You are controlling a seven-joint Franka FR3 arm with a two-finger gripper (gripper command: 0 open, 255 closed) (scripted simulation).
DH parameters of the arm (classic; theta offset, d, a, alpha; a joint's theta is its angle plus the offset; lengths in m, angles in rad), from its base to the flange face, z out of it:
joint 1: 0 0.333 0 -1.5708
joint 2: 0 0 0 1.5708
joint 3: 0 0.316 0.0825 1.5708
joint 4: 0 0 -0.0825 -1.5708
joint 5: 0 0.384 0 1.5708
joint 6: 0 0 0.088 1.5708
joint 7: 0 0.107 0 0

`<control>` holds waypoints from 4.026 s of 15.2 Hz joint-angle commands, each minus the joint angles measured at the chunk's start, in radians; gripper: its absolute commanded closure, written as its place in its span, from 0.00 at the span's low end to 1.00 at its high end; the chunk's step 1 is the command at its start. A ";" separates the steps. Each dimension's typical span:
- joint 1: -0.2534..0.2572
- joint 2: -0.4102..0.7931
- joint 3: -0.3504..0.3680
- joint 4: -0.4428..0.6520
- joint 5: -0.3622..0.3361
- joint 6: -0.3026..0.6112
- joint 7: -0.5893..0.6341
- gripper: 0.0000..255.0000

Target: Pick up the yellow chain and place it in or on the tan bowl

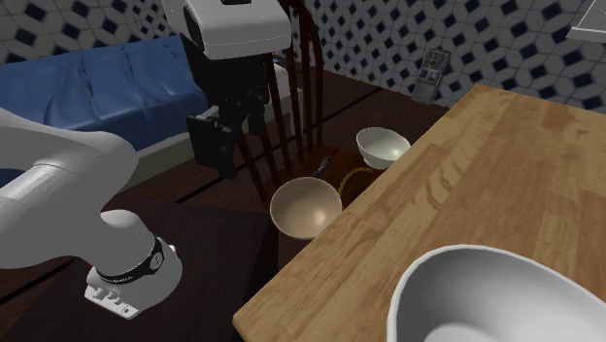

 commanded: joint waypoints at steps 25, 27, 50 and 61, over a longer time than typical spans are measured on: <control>0.222 0.708 0.204 0.110 -0.104 0.684 -0.335 0.00; 0.238 0.771 0.221 0.138 -0.135 0.723 -0.346 0.00; 0.420 1.273 0.235 0.394 -0.465 0.976 -0.352 0.00; 0.422 1.274 0.234 0.391 -0.466 0.979 -0.349 1.00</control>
